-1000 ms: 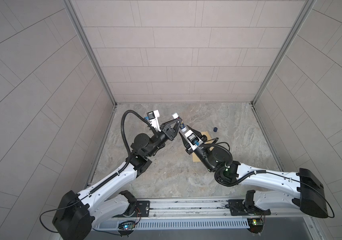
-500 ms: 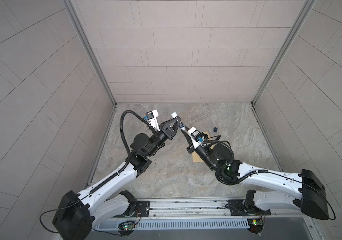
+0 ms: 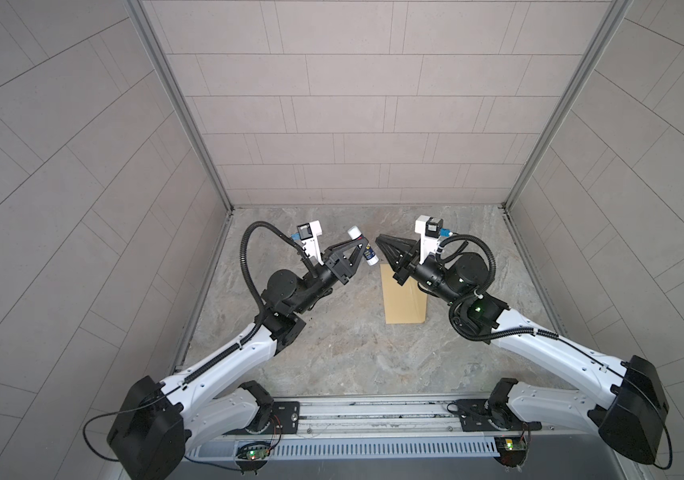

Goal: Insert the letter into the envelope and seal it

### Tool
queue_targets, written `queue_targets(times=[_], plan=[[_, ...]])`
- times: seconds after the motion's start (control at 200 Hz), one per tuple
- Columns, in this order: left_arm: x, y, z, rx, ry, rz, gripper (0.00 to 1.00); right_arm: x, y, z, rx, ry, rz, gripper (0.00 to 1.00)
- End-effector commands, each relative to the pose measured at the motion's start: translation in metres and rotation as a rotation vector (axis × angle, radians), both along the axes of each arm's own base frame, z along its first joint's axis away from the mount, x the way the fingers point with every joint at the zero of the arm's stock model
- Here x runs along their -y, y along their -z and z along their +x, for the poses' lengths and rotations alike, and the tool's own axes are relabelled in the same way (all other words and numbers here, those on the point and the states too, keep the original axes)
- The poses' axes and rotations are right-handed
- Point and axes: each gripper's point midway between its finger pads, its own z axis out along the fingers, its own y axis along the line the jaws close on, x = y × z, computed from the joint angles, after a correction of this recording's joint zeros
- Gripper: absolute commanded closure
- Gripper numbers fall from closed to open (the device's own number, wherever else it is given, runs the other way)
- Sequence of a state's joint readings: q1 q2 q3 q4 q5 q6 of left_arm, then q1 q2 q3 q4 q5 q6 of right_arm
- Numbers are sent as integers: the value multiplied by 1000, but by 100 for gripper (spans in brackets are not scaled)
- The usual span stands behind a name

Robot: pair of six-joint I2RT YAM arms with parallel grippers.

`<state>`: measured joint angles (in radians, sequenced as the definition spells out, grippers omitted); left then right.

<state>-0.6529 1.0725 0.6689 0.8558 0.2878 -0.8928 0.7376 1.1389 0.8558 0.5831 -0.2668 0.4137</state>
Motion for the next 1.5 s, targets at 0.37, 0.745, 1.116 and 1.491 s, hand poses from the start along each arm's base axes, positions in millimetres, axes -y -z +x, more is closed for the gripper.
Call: queue_targets(times=[0.37,0.745,1.116,1.491], plan=[[-7,-11,1,22,-33,-25,100,-10,31,-26,312,217,-403,41],[-8,-12,0,21,-34,-27,100,-16,27,-17,296,286,-375,59],[-7,-9,0,16,-31,-21,100,-15,17,-18,289,292,-322,67],[-4,-11,-4,29,-6,-18,100,-25,23,-18,238,226,-311,100]])
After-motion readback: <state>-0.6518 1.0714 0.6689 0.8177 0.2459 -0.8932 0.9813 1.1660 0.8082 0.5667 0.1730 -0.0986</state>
